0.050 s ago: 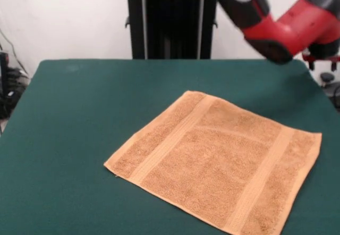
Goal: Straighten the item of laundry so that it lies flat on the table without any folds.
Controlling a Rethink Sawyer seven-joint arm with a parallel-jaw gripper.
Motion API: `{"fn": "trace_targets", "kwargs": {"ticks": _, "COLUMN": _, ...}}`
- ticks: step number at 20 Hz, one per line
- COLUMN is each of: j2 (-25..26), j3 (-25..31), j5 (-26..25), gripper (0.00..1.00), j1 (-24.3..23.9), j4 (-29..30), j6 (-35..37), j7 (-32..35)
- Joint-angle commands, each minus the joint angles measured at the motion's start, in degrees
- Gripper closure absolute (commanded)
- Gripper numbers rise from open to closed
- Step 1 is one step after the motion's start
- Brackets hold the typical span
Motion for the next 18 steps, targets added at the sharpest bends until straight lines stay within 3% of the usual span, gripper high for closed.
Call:
{"fn": "trace_targets", "kwargs": {"ticks": 1, "j2": -12.3, "j3": -16.2, "j5": 5.1, "gripper": 0.00, "j1": 0.6, "j4": -3.5, "j6": 19.4, "j7": 10.4}}
{"fn": "trace_targets", "kwargs": {"ticks": 10, "j2": -13.3, "j3": -17.8, "j5": 5.2, "gripper": 0.00, "j1": 0.1, "j4": -5.2, "j6": 23.2, "j7": 6.4}}
{"fn": "trace_targets", "kwargs": {"ticks": 18, "j2": -12.1, "j3": -19.0, "j5": 0.5, "gripper": 0.00, "j1": -1.7, "j4": -7.2, "j6": 21.1, "j7": -1.1}}
